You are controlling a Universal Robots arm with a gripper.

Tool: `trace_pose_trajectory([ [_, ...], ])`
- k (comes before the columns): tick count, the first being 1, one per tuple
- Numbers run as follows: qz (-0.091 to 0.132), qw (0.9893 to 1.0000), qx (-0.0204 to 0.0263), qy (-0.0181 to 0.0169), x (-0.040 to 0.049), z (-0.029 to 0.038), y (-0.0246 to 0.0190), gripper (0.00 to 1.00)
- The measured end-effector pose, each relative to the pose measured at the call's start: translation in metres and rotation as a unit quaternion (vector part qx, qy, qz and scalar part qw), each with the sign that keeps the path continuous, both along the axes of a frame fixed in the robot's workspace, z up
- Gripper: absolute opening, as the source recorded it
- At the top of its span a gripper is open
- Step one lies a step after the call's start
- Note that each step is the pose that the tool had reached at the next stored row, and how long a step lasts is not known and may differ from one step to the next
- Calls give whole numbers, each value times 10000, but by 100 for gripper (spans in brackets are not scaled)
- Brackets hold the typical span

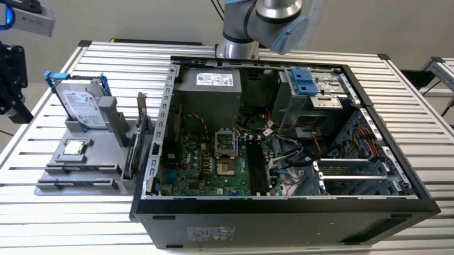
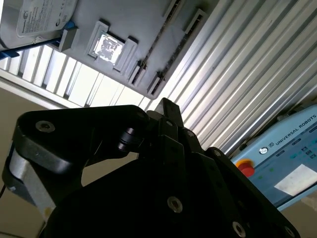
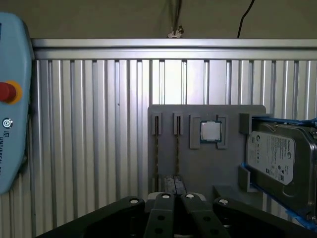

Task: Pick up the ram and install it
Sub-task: 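Pick up the ram and move it above insertion slot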

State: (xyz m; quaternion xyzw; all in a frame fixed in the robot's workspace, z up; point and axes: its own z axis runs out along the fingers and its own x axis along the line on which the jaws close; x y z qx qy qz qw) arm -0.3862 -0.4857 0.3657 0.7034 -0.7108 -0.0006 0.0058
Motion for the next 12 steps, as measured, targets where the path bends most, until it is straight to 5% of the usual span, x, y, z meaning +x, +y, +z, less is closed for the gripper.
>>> trace_pose_trajectory([
  [12, 11, 10000, -14, -12, -1, -14, 1, 0],
])
